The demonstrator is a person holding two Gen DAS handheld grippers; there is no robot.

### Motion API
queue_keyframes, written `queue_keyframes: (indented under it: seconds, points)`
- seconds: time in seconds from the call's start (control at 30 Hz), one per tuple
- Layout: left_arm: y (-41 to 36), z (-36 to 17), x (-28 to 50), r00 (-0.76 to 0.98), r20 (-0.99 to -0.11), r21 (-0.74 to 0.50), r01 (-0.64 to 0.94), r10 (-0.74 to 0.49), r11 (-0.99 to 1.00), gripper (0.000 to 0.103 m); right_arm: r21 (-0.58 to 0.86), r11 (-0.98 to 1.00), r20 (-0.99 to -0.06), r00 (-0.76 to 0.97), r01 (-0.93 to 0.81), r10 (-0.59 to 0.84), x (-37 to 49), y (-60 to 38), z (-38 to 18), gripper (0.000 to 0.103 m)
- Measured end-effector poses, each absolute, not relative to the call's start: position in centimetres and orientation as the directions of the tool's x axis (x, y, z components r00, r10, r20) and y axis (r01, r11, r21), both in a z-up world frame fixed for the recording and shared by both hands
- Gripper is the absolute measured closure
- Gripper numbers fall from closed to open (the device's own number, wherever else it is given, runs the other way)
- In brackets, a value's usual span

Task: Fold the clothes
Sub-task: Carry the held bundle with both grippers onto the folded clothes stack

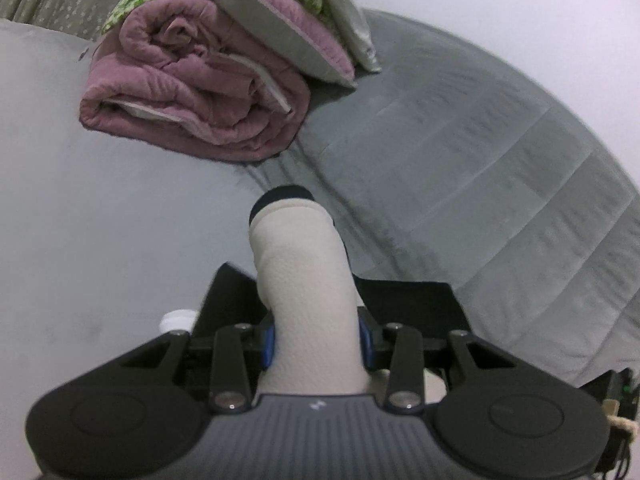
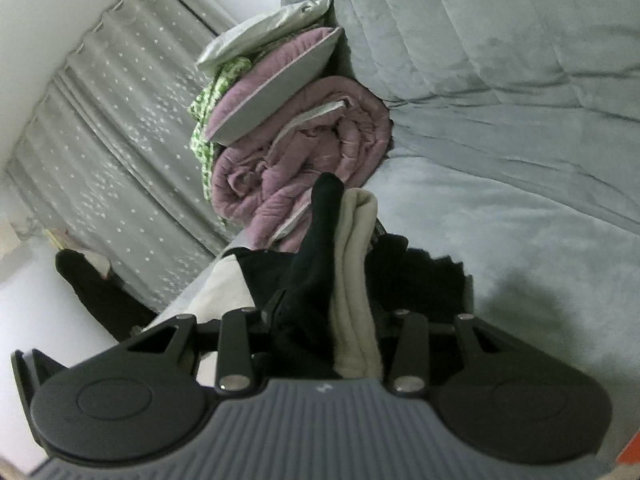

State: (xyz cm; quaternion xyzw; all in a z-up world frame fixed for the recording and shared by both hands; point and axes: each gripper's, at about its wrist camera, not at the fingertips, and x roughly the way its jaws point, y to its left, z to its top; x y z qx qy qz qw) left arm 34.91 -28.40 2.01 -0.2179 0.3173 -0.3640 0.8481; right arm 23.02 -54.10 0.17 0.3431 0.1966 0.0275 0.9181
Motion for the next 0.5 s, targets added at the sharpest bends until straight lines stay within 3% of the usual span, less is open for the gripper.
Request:
queue_keyframes:
  seconds: [0.2,0.27,0.5]
  points:
    - [-28.4,0.0,34.3,0.599,-0.353,-0.513,0.519,-0.719,0.684,0.046,0.577,0.814,-0.330,0.931,0.071,0.153,22.4,-53.7,-0.3,0.060]
    - [-28.2,0.4,33.9,0.621,-0.347,-0.483,0.524,-0.703,0.702,0.042,0.553,0.831,-0.323,0.934,0.057,0.151,22.1,-53.5,0.1,0.053]
    - [-27.7,3.9,31.8,0.743,-0.269,-0.324,0.530,-0.613,0.784,0.042,0.442,0.894,-0.280,0.958,0.071,0.062,21.0,-53.2,2.4,0.048]
